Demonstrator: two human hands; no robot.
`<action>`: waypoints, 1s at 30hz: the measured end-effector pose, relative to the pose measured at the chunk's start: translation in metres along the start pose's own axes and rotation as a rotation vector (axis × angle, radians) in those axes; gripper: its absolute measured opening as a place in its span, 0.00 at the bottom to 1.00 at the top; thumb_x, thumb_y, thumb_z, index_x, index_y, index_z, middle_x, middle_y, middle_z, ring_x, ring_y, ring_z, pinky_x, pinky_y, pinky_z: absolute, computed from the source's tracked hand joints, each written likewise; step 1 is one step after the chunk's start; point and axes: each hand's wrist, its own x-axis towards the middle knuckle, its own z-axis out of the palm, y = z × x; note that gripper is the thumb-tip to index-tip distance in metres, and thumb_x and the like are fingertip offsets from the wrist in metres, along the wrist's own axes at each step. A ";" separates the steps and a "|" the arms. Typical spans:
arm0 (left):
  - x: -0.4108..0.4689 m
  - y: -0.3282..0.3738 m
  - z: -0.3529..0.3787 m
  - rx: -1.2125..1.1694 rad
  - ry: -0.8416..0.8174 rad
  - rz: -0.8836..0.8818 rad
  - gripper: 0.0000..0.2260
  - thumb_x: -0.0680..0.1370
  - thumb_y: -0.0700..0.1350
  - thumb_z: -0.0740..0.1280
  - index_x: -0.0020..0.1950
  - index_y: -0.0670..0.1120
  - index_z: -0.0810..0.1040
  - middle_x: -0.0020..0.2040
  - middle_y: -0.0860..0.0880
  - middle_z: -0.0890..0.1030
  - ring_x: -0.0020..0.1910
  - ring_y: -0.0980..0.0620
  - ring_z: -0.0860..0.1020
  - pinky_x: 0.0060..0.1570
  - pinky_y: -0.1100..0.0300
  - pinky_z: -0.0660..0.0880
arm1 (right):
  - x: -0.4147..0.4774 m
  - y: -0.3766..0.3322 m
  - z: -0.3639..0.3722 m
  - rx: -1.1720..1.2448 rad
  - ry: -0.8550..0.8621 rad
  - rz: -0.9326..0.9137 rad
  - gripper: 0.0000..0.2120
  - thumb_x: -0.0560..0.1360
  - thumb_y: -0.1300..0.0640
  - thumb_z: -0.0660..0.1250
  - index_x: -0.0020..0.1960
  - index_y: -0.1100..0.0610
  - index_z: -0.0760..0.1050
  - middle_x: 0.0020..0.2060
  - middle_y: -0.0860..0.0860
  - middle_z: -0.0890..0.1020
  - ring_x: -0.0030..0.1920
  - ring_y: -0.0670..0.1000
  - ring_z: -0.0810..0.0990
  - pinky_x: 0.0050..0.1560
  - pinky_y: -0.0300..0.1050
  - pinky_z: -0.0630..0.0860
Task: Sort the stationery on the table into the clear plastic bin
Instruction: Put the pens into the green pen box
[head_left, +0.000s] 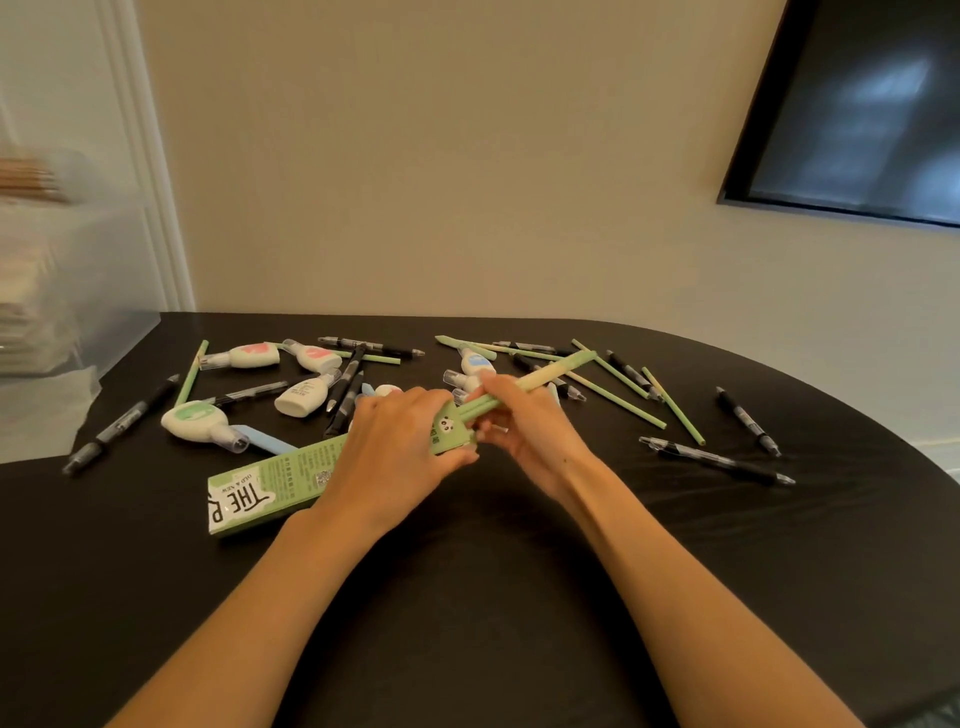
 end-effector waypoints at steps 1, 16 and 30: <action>0.000 0.001 0.000 -0.001 0.009 0.001 0.25 0.72 0.59 0.68 0.66 0.50 0.70 0.59 0.53 0.76 0.59 0.54 0.71 0.60 0.58 0.61 | 0.000 0.002 0.003 -0.072 -0.030 0.019 0.10 0.78 0.56 0.62 0.43 0.61 0.76 0.32 0.51 0.78 0.31 0.45 0.72 0.33 0.37 0.73; 0.004 0.001 0.006 0.060 0.040 -0.155 0.24 0.74 0.55 0.68 0.67 0.47 0.68 0.62 0.49 0.73 0.63 0.51 0.69 0.59 0.59 0.65 | -0.004 -0.007 0.019 -0.083 0.107 0.072 0.13 0.80 0.57 0.55 0.60 0.57 0.75 0.53 0.55 0.81 0.47 0.47 0.81 0.50 0.39 0.77; 0.005 0.006 0.007 0.084 0.048 -0.188 0.26 0.74 0.56 0.68 0.68 0.48 0.68 0.63 0.50 0.73 0.63 0.51 0.69 0.59 0.58 0.65 | -0.001 -0.005 0.003 -0.193 0.141 -0.022 0.13 0.78 0.60 0.62 0.62 0.56 0.75 0.45 0.51 0.83 0.45 0.46 0.82 0.45 0.34 0.78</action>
